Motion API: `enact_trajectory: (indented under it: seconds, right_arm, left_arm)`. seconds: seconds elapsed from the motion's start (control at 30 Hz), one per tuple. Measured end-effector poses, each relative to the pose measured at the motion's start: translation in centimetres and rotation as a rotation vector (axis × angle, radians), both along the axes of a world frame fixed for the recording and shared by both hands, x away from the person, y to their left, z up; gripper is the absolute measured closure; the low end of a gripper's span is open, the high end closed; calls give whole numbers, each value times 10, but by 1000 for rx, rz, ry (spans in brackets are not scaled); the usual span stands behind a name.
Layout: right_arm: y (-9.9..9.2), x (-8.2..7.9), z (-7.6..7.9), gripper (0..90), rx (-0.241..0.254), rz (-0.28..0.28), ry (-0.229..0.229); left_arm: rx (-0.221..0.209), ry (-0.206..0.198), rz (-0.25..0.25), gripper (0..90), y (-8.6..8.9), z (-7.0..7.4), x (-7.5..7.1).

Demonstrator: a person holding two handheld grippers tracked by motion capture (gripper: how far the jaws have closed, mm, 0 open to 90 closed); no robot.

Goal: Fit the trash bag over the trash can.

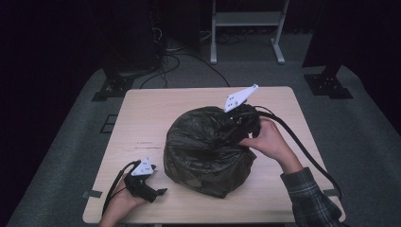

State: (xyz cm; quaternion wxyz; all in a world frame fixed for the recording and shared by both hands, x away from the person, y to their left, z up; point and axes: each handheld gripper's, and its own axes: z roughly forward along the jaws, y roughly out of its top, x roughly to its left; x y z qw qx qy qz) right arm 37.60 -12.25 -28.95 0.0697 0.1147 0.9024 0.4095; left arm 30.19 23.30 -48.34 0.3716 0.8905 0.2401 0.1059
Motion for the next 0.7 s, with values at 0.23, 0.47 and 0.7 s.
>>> enact_trajectory:
  seconds: [0.23,0.47,0.7]
  right_arm:
    - [20,3,-14,108,-162,22,43]
    - [30,5,-24,108,-274,24,81]
    - [42,4,-32,111,-391,23,72]
  left_arm:
    - [0,0,1,0,0,0,0]
    - [0,0,2,0,0,0,0]
    - [0,-1,4,0,0,0,0]
